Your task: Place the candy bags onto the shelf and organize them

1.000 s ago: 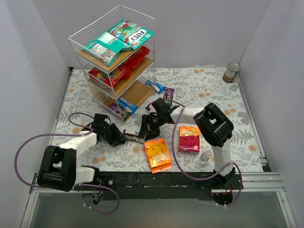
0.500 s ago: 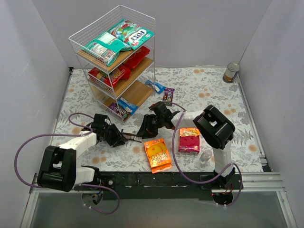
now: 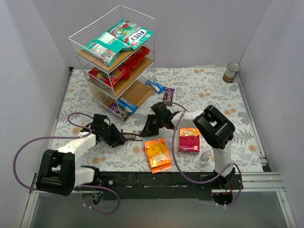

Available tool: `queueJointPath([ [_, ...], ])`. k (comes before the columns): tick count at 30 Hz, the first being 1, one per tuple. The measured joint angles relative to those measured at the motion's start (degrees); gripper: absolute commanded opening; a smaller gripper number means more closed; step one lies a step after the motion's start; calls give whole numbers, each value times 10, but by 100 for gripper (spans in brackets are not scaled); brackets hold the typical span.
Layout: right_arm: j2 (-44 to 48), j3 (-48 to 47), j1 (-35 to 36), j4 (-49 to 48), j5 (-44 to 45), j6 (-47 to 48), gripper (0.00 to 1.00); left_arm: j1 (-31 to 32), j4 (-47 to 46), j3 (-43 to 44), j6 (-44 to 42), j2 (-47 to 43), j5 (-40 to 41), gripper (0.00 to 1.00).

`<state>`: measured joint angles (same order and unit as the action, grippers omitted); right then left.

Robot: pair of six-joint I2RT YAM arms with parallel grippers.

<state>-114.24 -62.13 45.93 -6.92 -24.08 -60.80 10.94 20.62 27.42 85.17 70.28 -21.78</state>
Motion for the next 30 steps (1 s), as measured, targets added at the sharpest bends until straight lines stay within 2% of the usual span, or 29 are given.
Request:
queueJointPath([
  [9, 75, -4, -24, 77, 71, 86, 1, 0, 8, 0, -2, -24, 17, 33],
  [18, 195, -8, -71, 68, 98, 113, 1, 0, 19, 0, -1, -24, 43, 36],
  [23, 170, -59, -94, 59, 92, 104, 1, 0, 32, 9, -2, -26, 63, 39],
  [30, 19, -226, -120, 17, 68, 60, 1, 0, 63, 47, -11, -46, 106, 48],
])
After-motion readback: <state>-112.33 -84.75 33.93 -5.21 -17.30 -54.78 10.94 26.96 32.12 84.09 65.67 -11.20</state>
